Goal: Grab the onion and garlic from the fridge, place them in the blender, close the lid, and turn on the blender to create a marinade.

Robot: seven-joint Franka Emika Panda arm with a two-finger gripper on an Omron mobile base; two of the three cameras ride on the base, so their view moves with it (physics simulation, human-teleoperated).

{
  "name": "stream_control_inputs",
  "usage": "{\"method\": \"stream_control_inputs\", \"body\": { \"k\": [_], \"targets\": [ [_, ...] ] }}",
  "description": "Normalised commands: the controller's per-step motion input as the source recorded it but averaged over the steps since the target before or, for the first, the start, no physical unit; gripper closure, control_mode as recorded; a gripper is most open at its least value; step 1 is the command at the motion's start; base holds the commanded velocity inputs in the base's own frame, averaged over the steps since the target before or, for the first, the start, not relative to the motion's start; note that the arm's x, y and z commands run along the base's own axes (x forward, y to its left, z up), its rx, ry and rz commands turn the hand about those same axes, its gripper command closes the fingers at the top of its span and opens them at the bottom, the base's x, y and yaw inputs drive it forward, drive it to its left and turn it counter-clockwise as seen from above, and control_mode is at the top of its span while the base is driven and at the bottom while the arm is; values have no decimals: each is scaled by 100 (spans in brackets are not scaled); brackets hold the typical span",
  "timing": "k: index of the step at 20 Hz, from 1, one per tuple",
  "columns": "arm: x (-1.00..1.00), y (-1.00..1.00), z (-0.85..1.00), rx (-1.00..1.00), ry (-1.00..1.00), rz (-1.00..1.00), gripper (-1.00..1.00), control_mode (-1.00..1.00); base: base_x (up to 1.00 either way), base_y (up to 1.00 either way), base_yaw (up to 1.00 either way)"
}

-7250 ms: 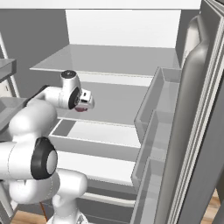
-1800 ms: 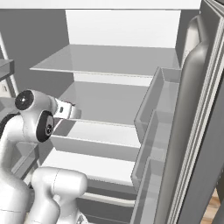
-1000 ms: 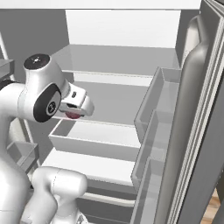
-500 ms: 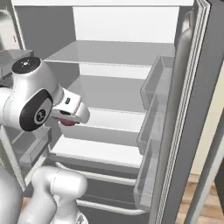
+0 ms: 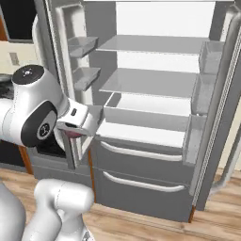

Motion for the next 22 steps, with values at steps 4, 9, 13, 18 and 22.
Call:
{"method": "stream_control_inputs", "body": {
  "k": [4,9,13,18,22],
  "targets": [
    [0,0,0,0,0,0,100,100,-3,100,18],
    [0,0,0,0,0,0,100,100,51,100,20],
    [0,0,0,0,0,0,100,100,98,100,21],
    [0,0,0,0,0,0,100,100,100,100,15],
    [0,0,0,0,0,0,100,100,98,100,4]
  ]
}}
